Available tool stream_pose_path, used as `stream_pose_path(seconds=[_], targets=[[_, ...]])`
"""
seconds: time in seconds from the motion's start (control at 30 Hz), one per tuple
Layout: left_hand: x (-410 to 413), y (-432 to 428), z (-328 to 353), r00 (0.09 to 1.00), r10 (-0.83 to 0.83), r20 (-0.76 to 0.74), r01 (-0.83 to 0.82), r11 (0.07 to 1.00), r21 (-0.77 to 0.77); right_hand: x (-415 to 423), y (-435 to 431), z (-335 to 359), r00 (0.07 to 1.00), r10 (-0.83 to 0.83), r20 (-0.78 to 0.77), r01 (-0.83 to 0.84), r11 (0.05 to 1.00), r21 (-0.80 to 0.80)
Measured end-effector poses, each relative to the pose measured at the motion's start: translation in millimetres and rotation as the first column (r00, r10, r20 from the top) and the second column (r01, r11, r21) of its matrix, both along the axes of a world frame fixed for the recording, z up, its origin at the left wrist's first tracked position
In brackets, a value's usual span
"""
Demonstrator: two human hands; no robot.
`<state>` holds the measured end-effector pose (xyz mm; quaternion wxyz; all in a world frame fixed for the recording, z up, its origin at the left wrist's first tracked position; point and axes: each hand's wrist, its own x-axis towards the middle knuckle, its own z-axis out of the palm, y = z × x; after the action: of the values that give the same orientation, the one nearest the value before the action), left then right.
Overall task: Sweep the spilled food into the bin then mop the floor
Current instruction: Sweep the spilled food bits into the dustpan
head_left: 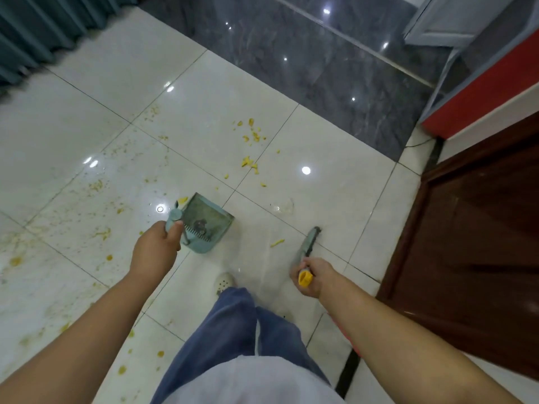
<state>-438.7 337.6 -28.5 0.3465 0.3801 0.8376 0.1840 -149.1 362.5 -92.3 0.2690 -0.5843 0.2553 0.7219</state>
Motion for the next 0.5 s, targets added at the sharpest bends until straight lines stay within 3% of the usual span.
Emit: stream_pose_path(seconds=[0.27,0.5], targets=[[-76.5,44.3,-12.7,1.000,0.024,0.014,-0.023,0.999,-0.045,-111.4,94.6,-15.5,0.992,-0.034,-0.118,0.039,0.998,0.041],[-103.5,74.2,-22.3,0.996,0.077,0.034,-0.075,0.995,-0.065,-158.2,176.4,-18.7,0.986,-0.045,-0.160,0.064,0.991,0.116]])
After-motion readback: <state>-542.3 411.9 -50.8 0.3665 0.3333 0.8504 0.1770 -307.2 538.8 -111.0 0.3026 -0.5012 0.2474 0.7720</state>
